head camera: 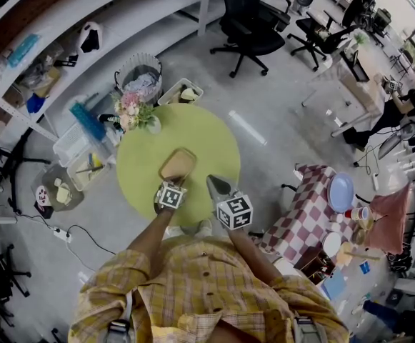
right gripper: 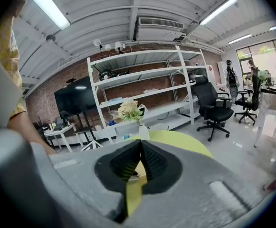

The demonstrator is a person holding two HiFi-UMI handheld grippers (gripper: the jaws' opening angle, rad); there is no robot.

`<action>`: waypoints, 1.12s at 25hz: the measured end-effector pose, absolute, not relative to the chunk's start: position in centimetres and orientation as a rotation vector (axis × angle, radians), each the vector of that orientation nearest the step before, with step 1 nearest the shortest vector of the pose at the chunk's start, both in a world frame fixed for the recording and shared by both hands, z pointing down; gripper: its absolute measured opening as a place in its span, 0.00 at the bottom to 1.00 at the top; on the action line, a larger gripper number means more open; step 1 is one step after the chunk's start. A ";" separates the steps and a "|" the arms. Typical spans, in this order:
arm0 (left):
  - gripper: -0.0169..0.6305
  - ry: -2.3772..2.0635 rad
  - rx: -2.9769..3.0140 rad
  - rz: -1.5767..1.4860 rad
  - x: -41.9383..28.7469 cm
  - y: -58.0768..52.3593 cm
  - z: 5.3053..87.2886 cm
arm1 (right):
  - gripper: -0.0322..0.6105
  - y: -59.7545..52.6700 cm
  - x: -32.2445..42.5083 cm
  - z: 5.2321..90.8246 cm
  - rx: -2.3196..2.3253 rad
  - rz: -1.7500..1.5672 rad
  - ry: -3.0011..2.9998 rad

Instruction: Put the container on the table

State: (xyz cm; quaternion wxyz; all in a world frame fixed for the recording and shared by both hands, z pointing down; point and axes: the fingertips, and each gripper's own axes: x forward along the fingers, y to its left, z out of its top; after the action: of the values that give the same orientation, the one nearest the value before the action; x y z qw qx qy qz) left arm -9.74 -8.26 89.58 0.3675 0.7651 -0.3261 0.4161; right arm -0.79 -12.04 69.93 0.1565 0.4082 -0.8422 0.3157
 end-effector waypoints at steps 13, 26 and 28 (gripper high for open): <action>0.12 -0.979 1.933 0.911 -10.3 -10.0 87.4 | 0.05 -11.8 -1.5 69.2 1.161 0.890 -2.435; 0.04 -1.075 1.956 0.805 -11.0 -10.5 83.6 | 0.05 -11.1 -1.6 68.8 1.165 0.867 -2.439; 0.04 -1.084 1.964 0.798 -11.1 -10.5 82.8 | 0.05 -11.1 -1.7 68.8 1.167 0.863 -2.441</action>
State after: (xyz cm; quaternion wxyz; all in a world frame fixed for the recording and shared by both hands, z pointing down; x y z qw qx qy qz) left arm -11.14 -10.48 82.79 0.3713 0.7659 -0.4226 0.3113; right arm -1.69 -11.07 68.78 0.1504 0.4062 -0.8498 0.3003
